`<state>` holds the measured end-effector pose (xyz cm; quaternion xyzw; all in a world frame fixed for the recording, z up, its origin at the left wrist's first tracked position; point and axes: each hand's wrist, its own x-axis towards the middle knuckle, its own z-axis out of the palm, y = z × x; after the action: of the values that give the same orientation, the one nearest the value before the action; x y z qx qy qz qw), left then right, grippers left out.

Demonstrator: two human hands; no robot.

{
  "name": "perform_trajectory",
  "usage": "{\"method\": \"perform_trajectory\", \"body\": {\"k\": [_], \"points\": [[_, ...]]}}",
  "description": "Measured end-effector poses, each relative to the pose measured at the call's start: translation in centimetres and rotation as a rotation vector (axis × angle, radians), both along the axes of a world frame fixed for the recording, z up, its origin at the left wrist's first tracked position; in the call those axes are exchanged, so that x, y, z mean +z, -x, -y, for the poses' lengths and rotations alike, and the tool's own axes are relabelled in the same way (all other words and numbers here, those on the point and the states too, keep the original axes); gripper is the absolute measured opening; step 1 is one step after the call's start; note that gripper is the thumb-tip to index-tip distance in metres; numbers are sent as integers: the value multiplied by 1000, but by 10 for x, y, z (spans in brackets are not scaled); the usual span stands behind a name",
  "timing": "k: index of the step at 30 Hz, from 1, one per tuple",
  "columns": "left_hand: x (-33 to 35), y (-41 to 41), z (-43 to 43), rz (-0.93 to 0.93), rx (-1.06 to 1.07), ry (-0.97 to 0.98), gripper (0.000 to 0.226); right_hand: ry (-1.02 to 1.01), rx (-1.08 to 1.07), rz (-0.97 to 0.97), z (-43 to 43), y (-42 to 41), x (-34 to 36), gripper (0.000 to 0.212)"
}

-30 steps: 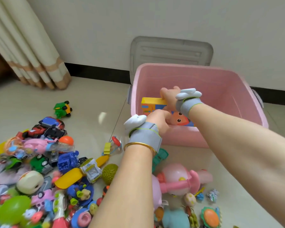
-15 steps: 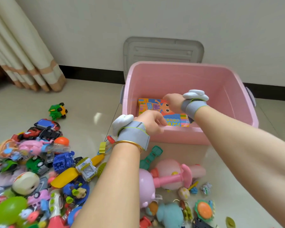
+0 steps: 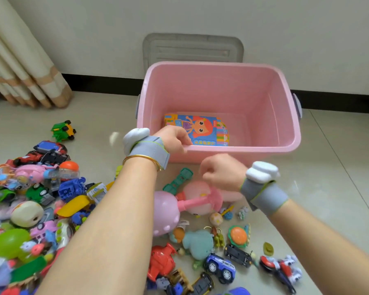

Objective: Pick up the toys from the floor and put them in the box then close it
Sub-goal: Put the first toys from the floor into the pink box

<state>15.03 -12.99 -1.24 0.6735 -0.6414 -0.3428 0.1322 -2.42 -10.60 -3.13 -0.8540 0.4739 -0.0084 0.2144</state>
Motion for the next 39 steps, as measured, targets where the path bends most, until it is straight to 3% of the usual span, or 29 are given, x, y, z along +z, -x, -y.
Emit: {"method": "perform_trajectory", "body": {"k": [5, 9, 14, 17, 28, 32, 37, 39], "points": [[6, 5, 4, 84, 19, -7, 29, 99, 283, -342, -18, -15, -38, 46], [7, 6, 5, 83, 33, -12, 28, 217, 395, -432, -28, -28, -48, 27], [8, 6, 4, 65, 26, -5, 27, 269, 430, -469, -31, -31, -36, 23], [7, 4, 2, 48, 30, -26, 25, 263, 471, -492, -26, -22, -1, 31], [5, 6, -1, 37, 46, -54, 27, -34, 181, -460, -20, 24, 100, 47], [4, 6, -2, 8, 83, -78, 21, -175, 51, -345, -16, 45, 123, 60], [8, 6, -2, 6, 52, -77, 13, -221, -95, -187, -8, 68, 141, 59], [6, 8, -3, -22, 73, -38, 24, -235, -152, -114, -6, 75, 145, 57]]}}
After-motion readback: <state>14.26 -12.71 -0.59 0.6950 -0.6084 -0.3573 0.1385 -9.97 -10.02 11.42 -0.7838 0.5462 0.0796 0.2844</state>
